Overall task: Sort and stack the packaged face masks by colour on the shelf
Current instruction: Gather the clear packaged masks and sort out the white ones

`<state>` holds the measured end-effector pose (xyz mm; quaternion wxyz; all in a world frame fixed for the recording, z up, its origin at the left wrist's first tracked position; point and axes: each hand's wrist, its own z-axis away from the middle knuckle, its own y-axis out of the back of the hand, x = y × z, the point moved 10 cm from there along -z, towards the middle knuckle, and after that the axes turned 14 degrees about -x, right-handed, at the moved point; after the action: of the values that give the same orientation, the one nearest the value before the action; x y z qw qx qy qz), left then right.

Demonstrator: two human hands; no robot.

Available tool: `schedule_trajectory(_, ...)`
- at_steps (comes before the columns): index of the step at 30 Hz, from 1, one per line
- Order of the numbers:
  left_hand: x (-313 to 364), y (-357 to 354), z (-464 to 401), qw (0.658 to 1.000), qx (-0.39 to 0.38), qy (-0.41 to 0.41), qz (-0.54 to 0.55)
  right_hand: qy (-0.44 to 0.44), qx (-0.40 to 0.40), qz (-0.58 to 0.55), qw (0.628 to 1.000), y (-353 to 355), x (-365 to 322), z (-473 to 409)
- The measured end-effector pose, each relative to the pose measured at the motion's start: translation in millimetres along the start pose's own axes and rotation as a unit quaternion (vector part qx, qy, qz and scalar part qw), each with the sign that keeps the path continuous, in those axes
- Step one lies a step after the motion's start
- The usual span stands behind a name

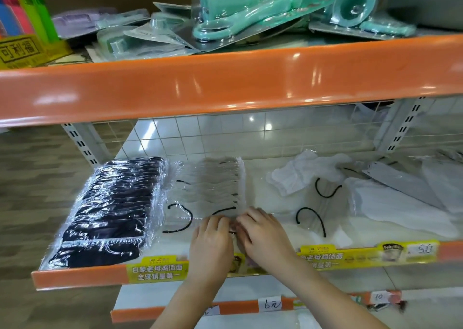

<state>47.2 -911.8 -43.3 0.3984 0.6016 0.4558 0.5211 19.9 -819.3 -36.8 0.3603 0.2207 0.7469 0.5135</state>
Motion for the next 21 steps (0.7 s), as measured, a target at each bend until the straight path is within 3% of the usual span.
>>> schedule_trajectory(7, 75, -17, -22, 0.997, -0.025, -0.064, 0.021, -0.073, -0.006, 0.036, 0.997, 35, 86, 35)
schedule_trajectory(13, 136, -51, -47, 0.992, -0.089, -0.094, 0.006, -0.149, -0.127, 0.072, 0.978, 40, 165, 61)
schedule_trajectory(17, 168, -74, -59, 0.985, -0.120, -0.126, -0.009, -0.142, -0.092, 0.062, 0.984, 49, 187, 71)
schedule_trajectory(21, 180, -92, -66, 0.982, -0.148, -0.109, -0.043, -0.110, -0.087, 0.027, 0.990, 45, 195, 77)
